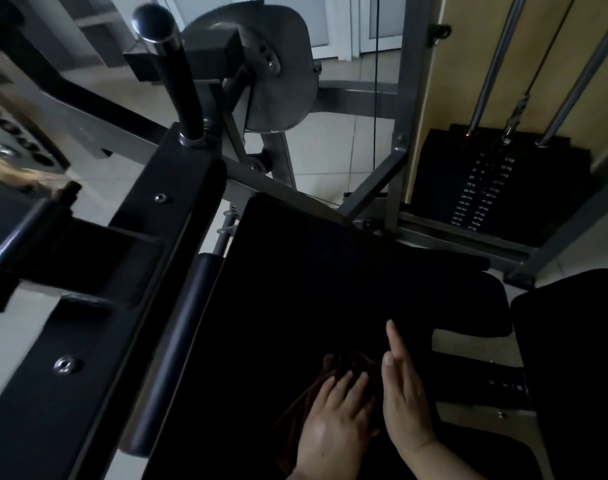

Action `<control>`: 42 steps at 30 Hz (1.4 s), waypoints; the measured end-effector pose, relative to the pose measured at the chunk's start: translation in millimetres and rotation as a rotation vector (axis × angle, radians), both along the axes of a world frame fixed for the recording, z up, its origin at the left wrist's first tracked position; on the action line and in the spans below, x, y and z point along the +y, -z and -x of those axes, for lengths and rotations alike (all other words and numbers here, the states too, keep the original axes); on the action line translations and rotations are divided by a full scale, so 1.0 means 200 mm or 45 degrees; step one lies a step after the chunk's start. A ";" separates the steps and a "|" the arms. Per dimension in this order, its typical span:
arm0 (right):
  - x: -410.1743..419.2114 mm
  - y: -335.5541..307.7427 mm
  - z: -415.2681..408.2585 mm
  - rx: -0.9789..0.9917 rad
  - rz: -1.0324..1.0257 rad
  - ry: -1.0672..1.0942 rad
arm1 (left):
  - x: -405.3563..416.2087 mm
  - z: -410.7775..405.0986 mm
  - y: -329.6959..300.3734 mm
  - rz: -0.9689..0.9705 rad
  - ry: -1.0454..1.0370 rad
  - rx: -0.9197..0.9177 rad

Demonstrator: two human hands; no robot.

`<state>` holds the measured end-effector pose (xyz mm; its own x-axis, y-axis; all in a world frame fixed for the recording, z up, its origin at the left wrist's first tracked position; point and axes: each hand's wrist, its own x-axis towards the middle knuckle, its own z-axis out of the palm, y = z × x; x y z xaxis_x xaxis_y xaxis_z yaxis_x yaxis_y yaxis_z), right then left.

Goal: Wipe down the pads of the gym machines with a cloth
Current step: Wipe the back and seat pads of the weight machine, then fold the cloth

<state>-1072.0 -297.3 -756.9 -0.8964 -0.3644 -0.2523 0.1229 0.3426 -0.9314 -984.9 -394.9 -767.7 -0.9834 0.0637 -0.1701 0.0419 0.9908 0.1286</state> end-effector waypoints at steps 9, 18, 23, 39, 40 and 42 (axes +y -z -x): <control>-0.01 -0.33 -0.03 0.242 -0.425 -0.223 | -0.05 0.04 -0.33 -0.204 -0.349 0.302; -0.12 -1.32 0.08 0.978 -0.263 -0.208 | -0.17 0.10 -1.41 -0.125 -0.328 0.811; -0.05 -1.87 0.02 1.177 -0.216 -0.250 | -0.11 0.02 -1.98 0.081 -0.303 0.952; 0.29 -2.87 -0.28 1.600 0.139 -0.560 | 0.28 -0.61 -3.06 0.403 -0.598 1.349; 0.30 -2.90 -0.30 1.617 0.168 -0.583 | 0.31 -0.64 -3.09 0.432 -0.624 1.356; 0.29 -2.95 -0.34 1.649 0.219 -0.637 | 0.38 -0.71 -3.15 0.472 -0.693 1.375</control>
<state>-1003.7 -238.7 -166.6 -0.2227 -0.6525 0.7243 -0.9461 -0.0347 -0.3221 -843.0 -318.3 -136.8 -0.5161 -0.2714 0.8124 -0.4716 0.8818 -0.0050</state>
